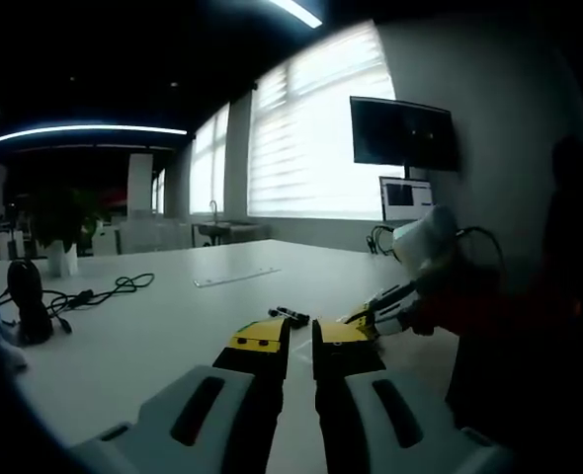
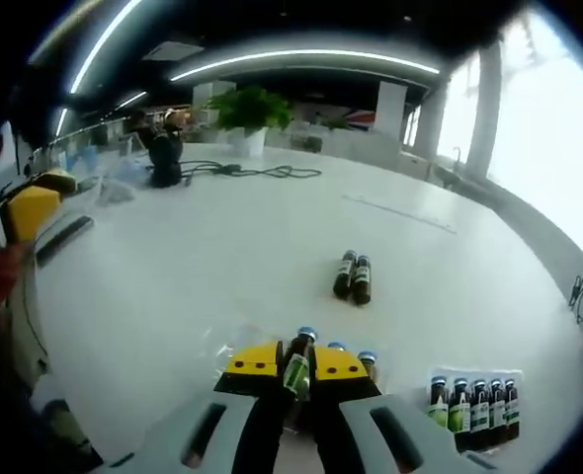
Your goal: Grip medicine bottles put into box
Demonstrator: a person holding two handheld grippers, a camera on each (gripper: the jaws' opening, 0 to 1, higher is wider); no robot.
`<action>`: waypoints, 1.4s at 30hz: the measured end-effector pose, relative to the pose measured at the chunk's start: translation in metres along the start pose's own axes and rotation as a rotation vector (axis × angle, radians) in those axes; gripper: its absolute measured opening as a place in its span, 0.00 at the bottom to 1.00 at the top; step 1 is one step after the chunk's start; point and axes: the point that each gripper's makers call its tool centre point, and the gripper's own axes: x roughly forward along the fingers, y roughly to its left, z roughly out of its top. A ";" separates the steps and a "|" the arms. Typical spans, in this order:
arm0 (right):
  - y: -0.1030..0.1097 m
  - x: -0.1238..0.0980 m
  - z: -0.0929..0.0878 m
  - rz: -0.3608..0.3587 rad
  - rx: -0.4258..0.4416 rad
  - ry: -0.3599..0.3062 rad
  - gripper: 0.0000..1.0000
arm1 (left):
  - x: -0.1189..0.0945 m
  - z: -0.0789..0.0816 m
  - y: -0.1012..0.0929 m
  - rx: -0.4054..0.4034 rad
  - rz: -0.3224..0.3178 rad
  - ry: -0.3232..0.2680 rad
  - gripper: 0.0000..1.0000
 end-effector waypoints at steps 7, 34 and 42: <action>-0.003 -0.004 0.002 0.003 0.004 -0.012 0.04 | 0.000 0.001 0.000 0.000 0.002 -0.002 0.03; 0.000 -0.006 -0.009 0.029 0.070 0.021 0.00 | 0.000 0.000 -0.001 0.003 0.001 0.001 0.03; 0.002 -0.005 -0.008 0.004 -0.006 0.013 0.00 | 0.000 0.001 -0.001 0.004 0.000 0.002 0.03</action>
